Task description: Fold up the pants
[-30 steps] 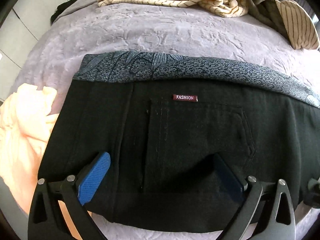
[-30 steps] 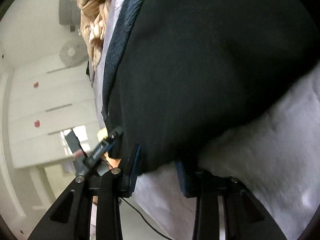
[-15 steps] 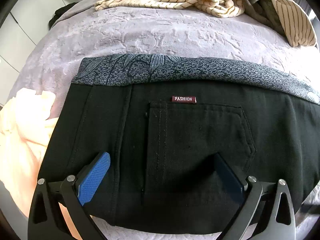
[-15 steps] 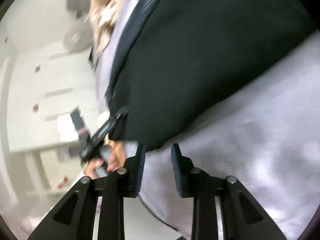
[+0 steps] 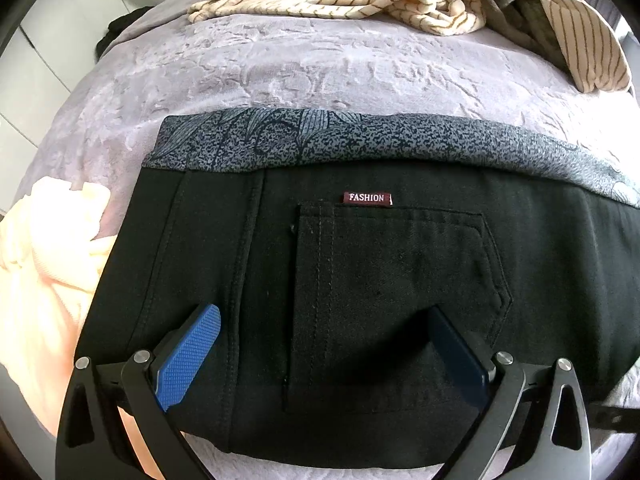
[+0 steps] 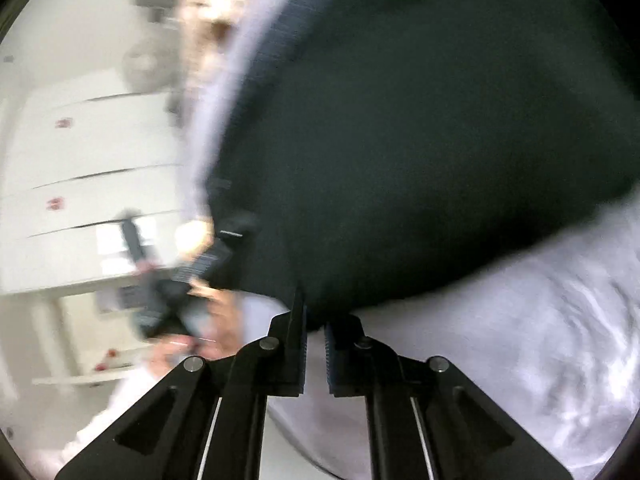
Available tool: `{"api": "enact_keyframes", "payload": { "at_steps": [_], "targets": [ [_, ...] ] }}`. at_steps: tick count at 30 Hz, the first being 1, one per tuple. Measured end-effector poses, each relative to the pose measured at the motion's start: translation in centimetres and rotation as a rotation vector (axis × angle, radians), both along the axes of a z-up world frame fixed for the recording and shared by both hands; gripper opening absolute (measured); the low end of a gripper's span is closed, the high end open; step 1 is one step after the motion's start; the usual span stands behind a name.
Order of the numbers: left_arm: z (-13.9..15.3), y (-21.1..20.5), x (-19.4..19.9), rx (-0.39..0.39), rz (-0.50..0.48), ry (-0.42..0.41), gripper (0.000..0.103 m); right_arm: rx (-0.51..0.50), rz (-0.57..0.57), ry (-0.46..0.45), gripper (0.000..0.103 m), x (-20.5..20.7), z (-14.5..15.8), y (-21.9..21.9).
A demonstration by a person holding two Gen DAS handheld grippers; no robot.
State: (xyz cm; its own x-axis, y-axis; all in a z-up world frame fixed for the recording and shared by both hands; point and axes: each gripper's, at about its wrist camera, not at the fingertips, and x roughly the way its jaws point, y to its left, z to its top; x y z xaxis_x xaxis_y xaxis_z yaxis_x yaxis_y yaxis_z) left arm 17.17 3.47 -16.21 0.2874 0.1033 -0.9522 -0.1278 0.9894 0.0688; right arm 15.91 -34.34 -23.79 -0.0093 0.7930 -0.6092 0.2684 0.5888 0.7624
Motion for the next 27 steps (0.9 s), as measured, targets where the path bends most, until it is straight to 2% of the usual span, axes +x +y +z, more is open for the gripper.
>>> {"api": "enact_keyframes", "payload": {
  "at_steps": [2, 5, 7, 8, 10, 11, 13, 14, 15, 16, 18, 19, 21, 23, 25, 27],
  "targets": [
    [0.5, -0.2, -0.2, 0.005, 0.005, 0.010, 0.103, 0.018, -0.026, 0.048, 0.008, -0.6, -0.7, -1.0],
    [2.0, -0.8, -0.6, -0.014, 0.000, 0.008, 0.103, -0.030, 0.060, -0.019, 0.013, -0.7, 2.4, -2.2],
    [3.7, -1.9, -1.0, -0.040, -0.028, -0.039, 0.103, -0.104, 0.137, -0.129, 0.016, 0.1, 5.3, -2.5],
    [4.1, -2.7, -1.1, -0.056, -0.044, -0.050, 0.103, -0.169, 0.175, -0.216, 0.022, 0.9, 7.1, -2.5],
    [4.2, -5.1, -0.9, -0.098, -0.090, -0.050, 0.103, -0.279, 0.211, -0.316, 0.026, 2.2, 8.6, -2.5],
    [3.8, -6.3, -0.7, -0.102, -0.116, -0.046, 0.103, -0.322, 0.225, -0.336, 0.027, 2.9, 8.6, -2.5],
    [2.1, -8.7, -0.1, -0.050, -0.153, -0.024, 0.103, -0.397, 0.266, -0.327, 0.026, 3.8, 6.9, -2.3],
    [1.1, -9.2, 0.3, -0.018, -0.149, 0.002, 0.103, -0.425, 0.281, -0.298, 0.022, 4.0, 5.5, -2.3],
    [0.1, -9.3, 0.8, 0.002, -0.125, 0.028, 0.103, -0.417, 0.272, -0.270, 0.020, 4.1, 4.5, -2.8],
    [0.2, -9.0, 1.0, -0.010, -0.104, 0.026, 0.103, -0.397, 0.237, -0.251, 0.015, 4.2, 4.3, -3.5],
    [1.8, -8.2, 1.5, -0.060, -0.081, -0.013, 0.103, -0.383, 0.161, -0.215, 0.017, 4.2, 5.1, -5.2],
    [3.0, -7.9, 1.8, -0.063, -0.087, -0.059, 0.103, -0.377, 0.143, -0.218, 0.021, 4.0, 5.6, -5.9],
    [4.3, -7.3, 3.3, -0.007, -0.103, -0.120, 0.103, -0.368, 0.123, -0.248, 0.023, 3.3, 7.2, -7.2],
    [3.5, -6.5, 5.3, 0.023, -0.082, -0.103, 0.103, -0.366, 0.112, -0.254, 0.024, 2.8, 8.2, -7.5],
    [1.3, -5.0, 7.5, 0.066, -0.012, -0.051, 0.103, -0.368, 0.104, -0.251, 0.024, 2.4, 9.0, -7.1],
    [-0.1, -3.0, 8.6, 0.047, 0.080, -0.033, 0.103, -0.389, 0.116, -0.248, 0.024, 2.0, 9.4, -7.2]
  ]
}}
